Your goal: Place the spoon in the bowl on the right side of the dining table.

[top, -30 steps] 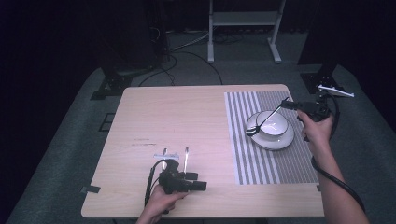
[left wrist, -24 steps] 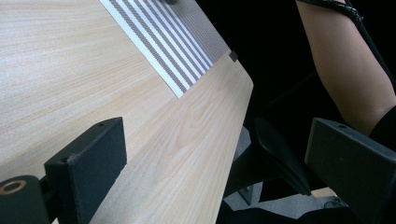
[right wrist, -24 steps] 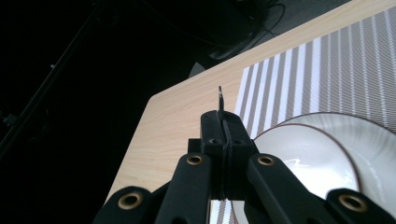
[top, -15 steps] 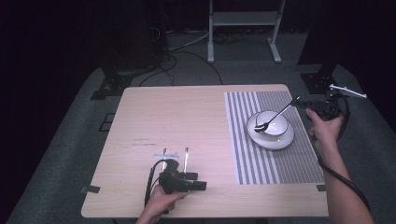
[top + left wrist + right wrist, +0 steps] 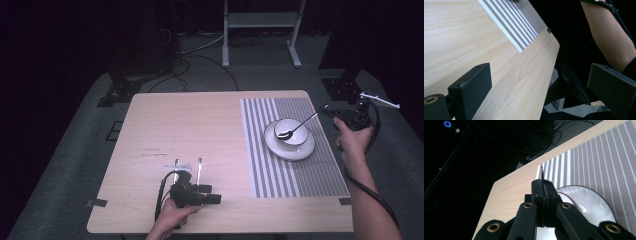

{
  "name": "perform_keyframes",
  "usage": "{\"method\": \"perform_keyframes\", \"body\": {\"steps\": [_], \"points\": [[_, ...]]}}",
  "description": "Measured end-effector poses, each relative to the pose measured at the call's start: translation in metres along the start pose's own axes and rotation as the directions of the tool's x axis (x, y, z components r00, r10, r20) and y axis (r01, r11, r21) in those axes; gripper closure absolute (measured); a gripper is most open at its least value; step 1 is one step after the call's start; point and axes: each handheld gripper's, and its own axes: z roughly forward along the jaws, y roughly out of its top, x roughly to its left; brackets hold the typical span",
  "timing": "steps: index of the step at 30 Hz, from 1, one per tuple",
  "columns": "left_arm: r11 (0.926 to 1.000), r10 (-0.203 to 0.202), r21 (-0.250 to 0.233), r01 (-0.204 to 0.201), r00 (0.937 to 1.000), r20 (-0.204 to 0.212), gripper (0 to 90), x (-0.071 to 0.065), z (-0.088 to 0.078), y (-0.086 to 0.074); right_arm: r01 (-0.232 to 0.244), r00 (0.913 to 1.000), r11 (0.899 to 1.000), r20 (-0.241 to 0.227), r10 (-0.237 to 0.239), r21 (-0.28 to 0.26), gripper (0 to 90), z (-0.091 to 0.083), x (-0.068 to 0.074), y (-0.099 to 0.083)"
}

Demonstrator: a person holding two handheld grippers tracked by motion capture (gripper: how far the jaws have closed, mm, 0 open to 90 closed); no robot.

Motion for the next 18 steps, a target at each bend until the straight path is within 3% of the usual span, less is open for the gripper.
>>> {"method": "perform_keyframes", "body": {"steps": [18], "points": [[1.0,0.0,0.001,0.0,1.0,0.0,3.9,0.0,0.001,0.0,-0.039,0.9987,0.999,0.032,0.04,-0.028,89.3,-0.003,-0.018,-0.004]]}}
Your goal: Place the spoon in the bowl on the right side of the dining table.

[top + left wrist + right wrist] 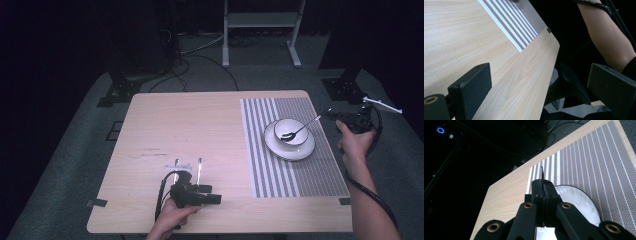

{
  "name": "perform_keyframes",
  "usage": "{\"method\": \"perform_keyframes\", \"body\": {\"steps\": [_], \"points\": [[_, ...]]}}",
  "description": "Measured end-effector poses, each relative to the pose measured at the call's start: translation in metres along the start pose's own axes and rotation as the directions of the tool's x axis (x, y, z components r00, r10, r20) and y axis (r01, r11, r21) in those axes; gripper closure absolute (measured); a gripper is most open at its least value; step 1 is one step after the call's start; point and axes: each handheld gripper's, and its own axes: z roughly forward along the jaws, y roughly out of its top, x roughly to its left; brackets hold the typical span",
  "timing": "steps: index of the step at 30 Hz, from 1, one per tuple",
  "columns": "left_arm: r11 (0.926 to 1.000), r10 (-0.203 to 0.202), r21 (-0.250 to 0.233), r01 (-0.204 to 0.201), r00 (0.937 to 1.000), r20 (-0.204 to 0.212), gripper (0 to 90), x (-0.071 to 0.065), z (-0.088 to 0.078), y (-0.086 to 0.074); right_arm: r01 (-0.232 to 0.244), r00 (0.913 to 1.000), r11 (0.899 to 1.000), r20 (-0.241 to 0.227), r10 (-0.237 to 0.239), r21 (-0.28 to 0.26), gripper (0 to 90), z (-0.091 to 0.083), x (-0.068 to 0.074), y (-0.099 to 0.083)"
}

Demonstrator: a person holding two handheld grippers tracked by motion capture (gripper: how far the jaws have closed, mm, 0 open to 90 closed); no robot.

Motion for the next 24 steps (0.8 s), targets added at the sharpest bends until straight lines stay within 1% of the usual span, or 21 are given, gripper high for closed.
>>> {"method": "perform_keyframes", "body": {"steps": [3,5,6,10,16,24], "points": [[1.0,0.0,0.0,0.0,1.0,0.001,3.9,0.0,0.0,0.0,0.001,0.9999,1.0,0.014,-0.001,0.001,89.2,0.0,-0.003,-0.001],[1.0,-0.001,0.0,0.001,1.0,0.001,3.9,0.0,0.0,0.0,-0.006,0.9999,1.0,0.01,0.006,-0.004,89.2,0.0,-0.005,-0.001],[1.0,0.0,0.001,0.0,1.0,0.002,3.9,0.0,0.001,0.0,-0.006,0.9998,1.0,0.019,0.006,-0.004,89.2,-0.001,-0.007,-0.002],[1.0,0.001,0.001,-0.001,1.0,0.001,3.9,0.0,0.001,0.0,-0.011,0.9997,1.0,0.024,0.011,-0.004,89.2,0.0,-0.01,-0.003],[1.0,0.001,0.002,-0.001,1.0,0.0,3.9,0.001,0.001,0.0,-0.02,0.999,1.0,0.039,0.02,-0.003,89.2,0.003,-0.019,-0.007],[1.0,0.0,-0.002,0.0,1.0,0.0,3.9,0.0,0.0,0.0,-0.025,0.9982,1.0,0.055,0.025,0.0,89.0,0.007,-0.024,-0.01]]}}
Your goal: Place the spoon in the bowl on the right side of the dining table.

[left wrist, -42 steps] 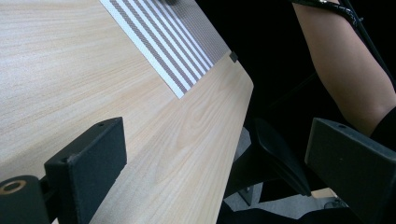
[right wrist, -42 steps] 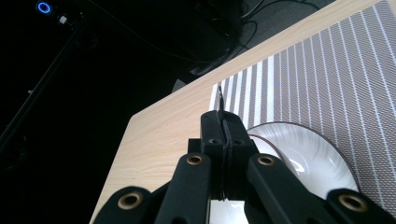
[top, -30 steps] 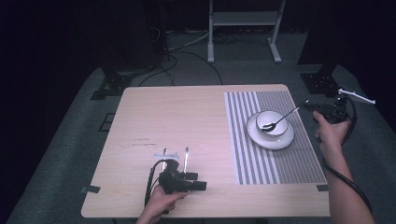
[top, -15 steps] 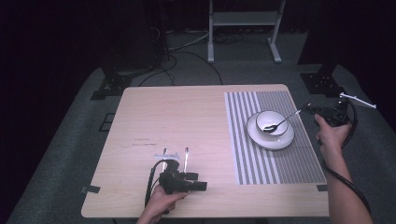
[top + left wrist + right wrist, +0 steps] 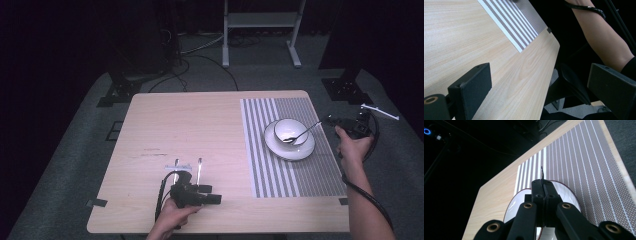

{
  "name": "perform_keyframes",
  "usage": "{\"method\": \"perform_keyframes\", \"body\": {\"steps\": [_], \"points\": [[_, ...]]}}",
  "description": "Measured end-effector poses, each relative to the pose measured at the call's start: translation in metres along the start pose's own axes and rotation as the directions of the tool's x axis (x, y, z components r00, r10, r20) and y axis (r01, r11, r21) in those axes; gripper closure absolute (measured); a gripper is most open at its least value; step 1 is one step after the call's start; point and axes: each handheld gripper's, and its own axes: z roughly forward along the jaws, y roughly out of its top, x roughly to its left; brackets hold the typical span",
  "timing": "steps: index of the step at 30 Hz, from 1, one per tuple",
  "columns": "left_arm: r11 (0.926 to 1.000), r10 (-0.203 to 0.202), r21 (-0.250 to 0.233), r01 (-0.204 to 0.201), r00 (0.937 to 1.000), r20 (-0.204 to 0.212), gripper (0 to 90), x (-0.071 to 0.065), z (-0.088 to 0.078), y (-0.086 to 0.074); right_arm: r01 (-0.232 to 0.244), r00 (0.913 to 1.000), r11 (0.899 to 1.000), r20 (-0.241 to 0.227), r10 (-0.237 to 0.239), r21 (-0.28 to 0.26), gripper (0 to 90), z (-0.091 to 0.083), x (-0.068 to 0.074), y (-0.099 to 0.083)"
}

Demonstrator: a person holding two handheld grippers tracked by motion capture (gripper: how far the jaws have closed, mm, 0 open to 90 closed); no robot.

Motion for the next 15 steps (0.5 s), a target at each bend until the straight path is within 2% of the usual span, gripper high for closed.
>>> {"method": "perform_keyframes", "body": {"steps": [7,15], "points": [[1.0,0.002,0.0,-0.002,1.0,0.0,3.9,0.0002,-0.0005,0.0001,-0.012,0.9999,1.0,0.009,0.012,0.006,88.9,0.0057,-0.0049,-0.0035],[1.0,0.0,-0.001,0.0,1.0,0.001,3.9,0.0004,-0.0004,0.0001,-0.028,0.9996,1.0,-0.006,0.028,0.013,85.9,0.0069,-0.0091,-0.0046]]}}
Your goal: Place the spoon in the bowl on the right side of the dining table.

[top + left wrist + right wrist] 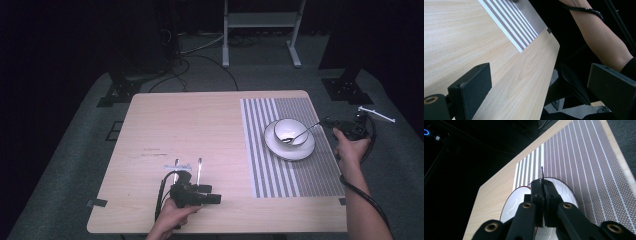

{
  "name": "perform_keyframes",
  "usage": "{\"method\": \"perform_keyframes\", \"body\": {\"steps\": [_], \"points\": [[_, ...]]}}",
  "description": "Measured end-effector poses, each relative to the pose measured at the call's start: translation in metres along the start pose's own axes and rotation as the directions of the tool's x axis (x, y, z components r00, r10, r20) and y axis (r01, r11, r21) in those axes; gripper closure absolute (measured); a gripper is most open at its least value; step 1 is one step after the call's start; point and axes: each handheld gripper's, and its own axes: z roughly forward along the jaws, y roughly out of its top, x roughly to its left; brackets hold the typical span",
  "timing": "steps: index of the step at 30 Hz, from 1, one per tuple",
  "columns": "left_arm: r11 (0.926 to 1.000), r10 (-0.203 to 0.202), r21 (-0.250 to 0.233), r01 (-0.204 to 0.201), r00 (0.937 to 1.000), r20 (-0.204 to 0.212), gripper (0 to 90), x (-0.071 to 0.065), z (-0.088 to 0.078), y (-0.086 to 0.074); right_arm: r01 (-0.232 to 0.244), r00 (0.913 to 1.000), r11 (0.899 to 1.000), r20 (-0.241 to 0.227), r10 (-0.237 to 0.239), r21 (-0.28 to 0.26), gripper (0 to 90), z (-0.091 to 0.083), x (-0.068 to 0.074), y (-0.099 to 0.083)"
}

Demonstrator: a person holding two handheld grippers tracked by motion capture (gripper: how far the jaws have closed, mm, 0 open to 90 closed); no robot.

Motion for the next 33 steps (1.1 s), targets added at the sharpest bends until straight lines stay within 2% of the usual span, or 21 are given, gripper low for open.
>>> {"method": "perform_keyframes", "body": {"steps": [11,20,21,33], "points": [[1.0,0.001,0.002,-0.001,1.0,-0.001,3.9,0.0,0.001,0.0,0.002,0.9998,1.0,-0.021,-0.002,0.016,77.7,-0.002,-0.002,-0.005],[1.0,0.001,0.003,-0.001,1.0,0.0,3.9,-0.001,0.001,0.0,0.011,0.9994,0.999,-0.035,-0.009,0.035,76.6,-0.002,-0.002,-0.014],[1.0,0.0,0.002,0.0,1.0,-0.001,3.9,-0.001,0.0,0.0,0.014,0.9988,0.999,-0.048,-0.012,0.039,75.9,-0.002,-0.003,-0.017],[1.0,0.002,0.004,-0.002,1.0,-0.001,3.9,-0.001,0.0,0.0,0.04,0.996,0.997,-0.083,-0.034,0.065,74.6,-0.006,0.0,-0.031]]}}
